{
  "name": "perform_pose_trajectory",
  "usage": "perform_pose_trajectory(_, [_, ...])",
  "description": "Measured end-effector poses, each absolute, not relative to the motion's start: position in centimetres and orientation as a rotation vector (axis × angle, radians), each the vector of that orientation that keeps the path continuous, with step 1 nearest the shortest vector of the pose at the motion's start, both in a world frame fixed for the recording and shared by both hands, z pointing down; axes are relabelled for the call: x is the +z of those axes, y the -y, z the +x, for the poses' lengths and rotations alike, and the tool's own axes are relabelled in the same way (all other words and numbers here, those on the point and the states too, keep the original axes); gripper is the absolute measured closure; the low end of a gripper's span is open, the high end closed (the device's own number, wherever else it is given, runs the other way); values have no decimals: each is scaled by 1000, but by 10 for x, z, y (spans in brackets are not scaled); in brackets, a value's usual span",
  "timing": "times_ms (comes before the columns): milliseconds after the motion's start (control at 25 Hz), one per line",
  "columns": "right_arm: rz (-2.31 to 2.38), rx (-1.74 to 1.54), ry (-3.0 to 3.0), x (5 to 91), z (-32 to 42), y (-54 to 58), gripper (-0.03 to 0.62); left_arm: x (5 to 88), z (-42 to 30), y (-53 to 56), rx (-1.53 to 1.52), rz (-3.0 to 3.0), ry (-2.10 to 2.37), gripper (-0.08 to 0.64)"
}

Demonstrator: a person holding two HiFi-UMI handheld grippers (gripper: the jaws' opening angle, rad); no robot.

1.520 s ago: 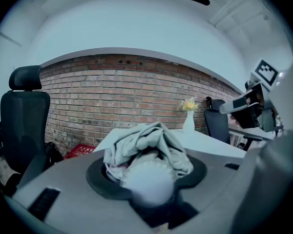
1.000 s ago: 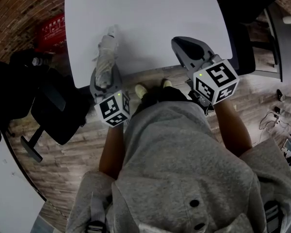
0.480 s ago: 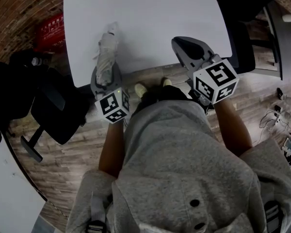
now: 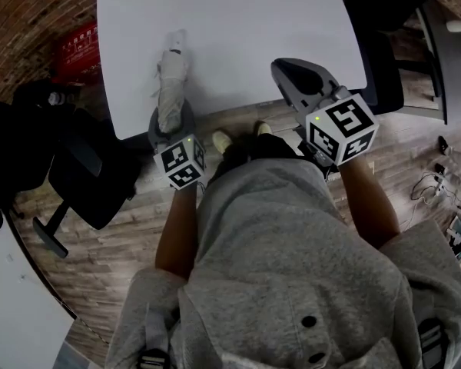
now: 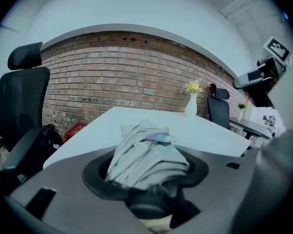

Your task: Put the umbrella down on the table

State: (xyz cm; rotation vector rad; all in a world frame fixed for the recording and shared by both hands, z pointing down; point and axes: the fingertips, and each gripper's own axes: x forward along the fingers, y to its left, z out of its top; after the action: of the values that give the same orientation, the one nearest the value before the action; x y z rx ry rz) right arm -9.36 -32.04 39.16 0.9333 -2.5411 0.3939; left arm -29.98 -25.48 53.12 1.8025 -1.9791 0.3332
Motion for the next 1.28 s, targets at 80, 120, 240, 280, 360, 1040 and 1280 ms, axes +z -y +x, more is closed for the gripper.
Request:
perform_pose_trajectory(80, [935,397,2538,392,-93,321,554,541,-298,254,356,1789,1962,305])
perform_pose_trajectory(120, [935,399,2535,393,-92,321,554,546,-298,253,368,1786,1954,305])
perform_pose_trajectory(240, [932,403,2531,396,-92,319,554,557,-297,251,410,1786,1948,303])
perform_pose_trajectory(280, [932,405,2531,396,-93,318,554,559,-297,251,418,1789,1952,302])
perform_pose_trajectory(360, [931,408,2531,398,-93,319,554,560,-296,252,423,1795,1956,299])
perform_pose_trajectory(1040, [952,415,2538,396,-94,319,554,544,-299,260,369,1857,1910,207])
perform_pose_trajectory(1280, [962,416,2550,392,-95,320,554,502,-300,257,346,1947,1955,207])
